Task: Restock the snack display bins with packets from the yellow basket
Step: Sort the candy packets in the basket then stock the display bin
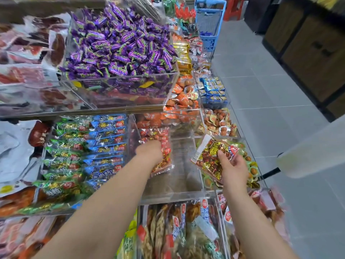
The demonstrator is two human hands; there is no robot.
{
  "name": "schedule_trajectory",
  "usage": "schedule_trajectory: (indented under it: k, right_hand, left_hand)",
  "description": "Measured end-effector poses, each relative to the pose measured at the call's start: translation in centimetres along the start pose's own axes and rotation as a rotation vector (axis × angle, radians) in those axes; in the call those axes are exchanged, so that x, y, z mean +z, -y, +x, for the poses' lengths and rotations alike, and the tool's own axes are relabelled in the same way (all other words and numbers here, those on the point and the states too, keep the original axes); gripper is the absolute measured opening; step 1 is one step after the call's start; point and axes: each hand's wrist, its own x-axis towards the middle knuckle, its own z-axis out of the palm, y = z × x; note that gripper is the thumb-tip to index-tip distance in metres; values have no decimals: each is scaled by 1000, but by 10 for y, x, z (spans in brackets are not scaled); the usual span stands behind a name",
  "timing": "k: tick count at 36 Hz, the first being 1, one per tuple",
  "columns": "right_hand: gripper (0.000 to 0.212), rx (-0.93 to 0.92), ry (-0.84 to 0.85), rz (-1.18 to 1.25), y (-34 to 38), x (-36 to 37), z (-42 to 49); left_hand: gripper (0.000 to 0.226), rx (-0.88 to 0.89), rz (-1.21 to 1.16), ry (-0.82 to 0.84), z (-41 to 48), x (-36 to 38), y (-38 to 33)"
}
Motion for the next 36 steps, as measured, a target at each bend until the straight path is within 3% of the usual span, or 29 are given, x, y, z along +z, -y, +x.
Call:
schedule_trajectory:
  k: [4, 7, 8, 11, 13, 15, 19, 26, 29, 33, 36]
  right_hand:
    - [61, 1, 18, 18, -1, 2, 5]
    - [16, 13, 37, 4, -1, 1, 8]
    - [14, -3, 36, -8, -4, 0, 10]
    - [16, -20, 25, 5, -6, -2, 11]
    - [52, -25, 24, 18, -8, 0, 13]
    - [73, -32, 32, 32, -10, 0, 16]
    - [74, -6, 37, 37, -14, -1, 17]
    - [58, -5, 37, 26, -13, -6, 13]
    - [71, -15, 35, -8, -17, -7, 11]
    - [62, -9, 26, -33, -20, -4, 7]
    - [68, -5, 38, -28, -22, -3, 6]
  left_hand:
    - [36, 33, 143, -3, 18, 28, 1]
    - [29, 45, 234, -51, 28, 40, 3]
    - [29, 44, 266, -78, 30, 41, 3]
    - [42, 19, 308, -145, 32, 48, 1]
    - [57, 5, 268, -190, 30, 61, -1]
    - [79, 11, 265, -233, 27, 77, -3]
    - [117, -23, 268, -181, 29, 100, -9]
    - [116, -34, 272, -168, 43, 88, -3]
    - [113, -16, 301, -159, 51, 81, 3]
    - [101, -18, 328, -154, 55, 82, 7]
    - [101, -17, 350, -168, 55, 82, 8]
